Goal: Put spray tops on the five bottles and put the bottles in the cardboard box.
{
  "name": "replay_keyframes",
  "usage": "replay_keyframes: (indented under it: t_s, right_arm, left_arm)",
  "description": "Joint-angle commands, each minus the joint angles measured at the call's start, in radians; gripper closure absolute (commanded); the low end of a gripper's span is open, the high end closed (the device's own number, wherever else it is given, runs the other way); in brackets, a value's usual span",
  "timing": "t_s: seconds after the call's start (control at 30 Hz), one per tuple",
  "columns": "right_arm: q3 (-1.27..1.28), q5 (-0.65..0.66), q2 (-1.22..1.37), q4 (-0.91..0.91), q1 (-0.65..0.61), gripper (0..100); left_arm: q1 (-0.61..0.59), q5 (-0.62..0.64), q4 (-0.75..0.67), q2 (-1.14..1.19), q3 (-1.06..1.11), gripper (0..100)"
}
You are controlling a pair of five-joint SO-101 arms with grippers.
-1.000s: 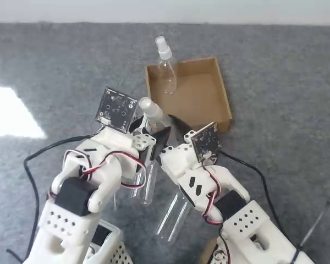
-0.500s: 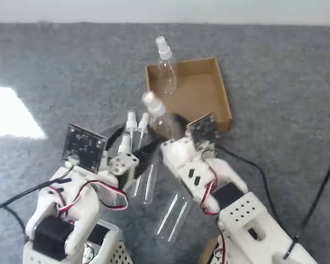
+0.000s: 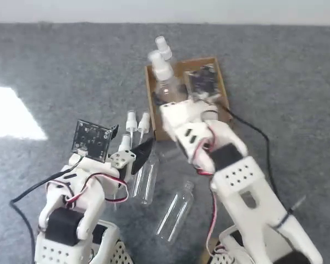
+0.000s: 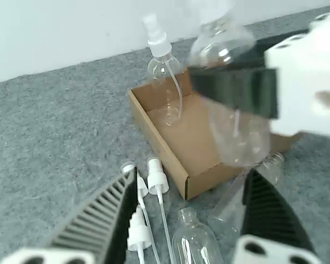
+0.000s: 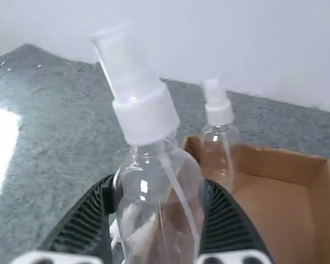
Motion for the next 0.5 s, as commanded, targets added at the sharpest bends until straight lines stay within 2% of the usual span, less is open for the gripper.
replay_keyframes:
  t_s: [0.0, 0.2, 0.47]
  right_arm:
    - [-0.167, -0.005, 0.077, 0.073, -0.082, 99.3]
    - [-0.344, -0.005, 0.107, 0.294, -0.159, 99.3]
    - [-0.396, -0.005, -0.007, 0.481, -0.173, 99.3]
  left_arm:
    - [0.0, 0.0, -0.035, -0.008, 0.01, 68]
    - [0.0, -0.005, -0.14, -0.006, 0.101, 68]
    - [-0.005, -0.006, -0.147, -0.006, 0.114, 68]
